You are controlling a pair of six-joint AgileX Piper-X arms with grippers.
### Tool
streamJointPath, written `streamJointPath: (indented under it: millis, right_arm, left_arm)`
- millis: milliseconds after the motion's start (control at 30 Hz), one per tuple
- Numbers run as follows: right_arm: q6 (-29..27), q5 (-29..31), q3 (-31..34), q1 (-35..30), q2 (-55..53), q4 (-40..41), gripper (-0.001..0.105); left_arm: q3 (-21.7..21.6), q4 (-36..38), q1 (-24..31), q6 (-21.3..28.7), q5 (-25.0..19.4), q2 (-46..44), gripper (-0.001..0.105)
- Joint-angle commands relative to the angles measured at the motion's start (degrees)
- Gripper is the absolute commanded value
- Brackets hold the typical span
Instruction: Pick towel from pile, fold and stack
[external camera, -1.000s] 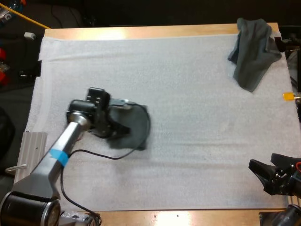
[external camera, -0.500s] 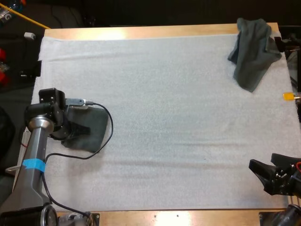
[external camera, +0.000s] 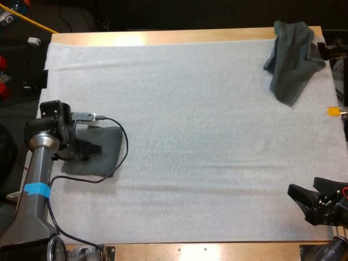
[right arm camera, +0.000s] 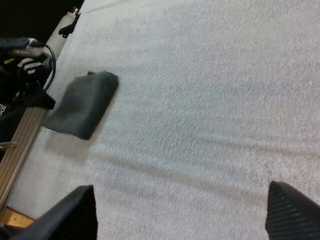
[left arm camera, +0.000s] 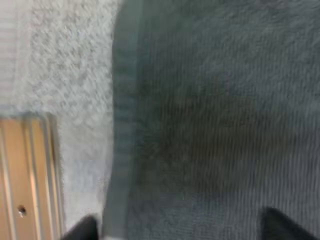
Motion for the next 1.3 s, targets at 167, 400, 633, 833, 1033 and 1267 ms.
streamJointPath:
  millis: [167, 400, 633, 833, 1033, 1267]
  right_arm:
    - [0.23, -0.09, -0.15, 0.08, 0.20, 0.10, 0.067]
    - [0.23, -0.09, -0.15, 0.08, 0.20, 0.10, 0.067]
    - [0.23, -0.09, -0.15, 0.08, 0.20, 0.10, 0.067]
    - [0.23, -0.09, -0.15, 0.08, 0.20, 0.10, 0.067]
    - [0.23, -0.09, -0.15, 0.08, 0.20, 0.10, 0.067]
    - [0.23, -0.09, -0.15, 0.08, 0.20, 0.10, 0.067]
  left_arm:
    - [-4.27, 3.07, -0.05, -1.21, 1.35, -0.60, 0.068]
    - [-1.22, 1.95, -0.05, -1.33, 6.39, -0.46, 0.068]
    - [5.46, -2.44, -0.05, -1.98, 7.35, -0.46, 0.068]
    - [9.52, -6.16, -0.05, -2.74, 8.45, -0.46, 0.068]
    - [10.09, -6.77, -0.05, -2.74, 8.47, -0.10, 0.068]
    - [6.83, -7.89, -0.05, -3.77, 14.11, -0.12, 0.068]
